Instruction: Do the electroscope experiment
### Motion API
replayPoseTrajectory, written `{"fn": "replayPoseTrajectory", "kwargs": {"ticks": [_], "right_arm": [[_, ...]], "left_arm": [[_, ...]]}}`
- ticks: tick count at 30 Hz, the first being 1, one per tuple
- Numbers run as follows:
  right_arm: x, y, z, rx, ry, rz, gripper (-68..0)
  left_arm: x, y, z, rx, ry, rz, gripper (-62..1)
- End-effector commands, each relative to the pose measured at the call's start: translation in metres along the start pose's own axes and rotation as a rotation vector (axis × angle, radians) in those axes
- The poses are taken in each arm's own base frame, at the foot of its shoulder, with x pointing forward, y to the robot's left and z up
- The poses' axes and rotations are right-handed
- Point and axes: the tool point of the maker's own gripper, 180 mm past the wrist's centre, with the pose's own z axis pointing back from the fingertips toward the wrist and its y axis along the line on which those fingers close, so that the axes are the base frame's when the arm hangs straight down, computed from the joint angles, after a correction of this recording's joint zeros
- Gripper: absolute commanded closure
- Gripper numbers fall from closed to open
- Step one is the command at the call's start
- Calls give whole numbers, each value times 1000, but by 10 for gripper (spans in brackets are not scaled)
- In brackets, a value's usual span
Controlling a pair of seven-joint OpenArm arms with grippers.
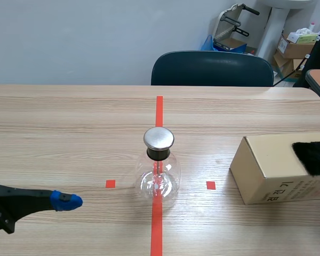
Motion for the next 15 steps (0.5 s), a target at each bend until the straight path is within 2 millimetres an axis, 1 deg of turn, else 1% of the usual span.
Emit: {"fn": "replayPoseTrajectory", "kwargs": {"ticks": [1, 15], "right_arm": [[-4, -10, -2, -42, -4, 47, -19], [-4, -10, -2, -43, -2, 46, -19]], "left_arm": [[7, -3, -2, 1, -36, 20, -450], [8, 0, -2, 20, -40, 35, -450]]}}
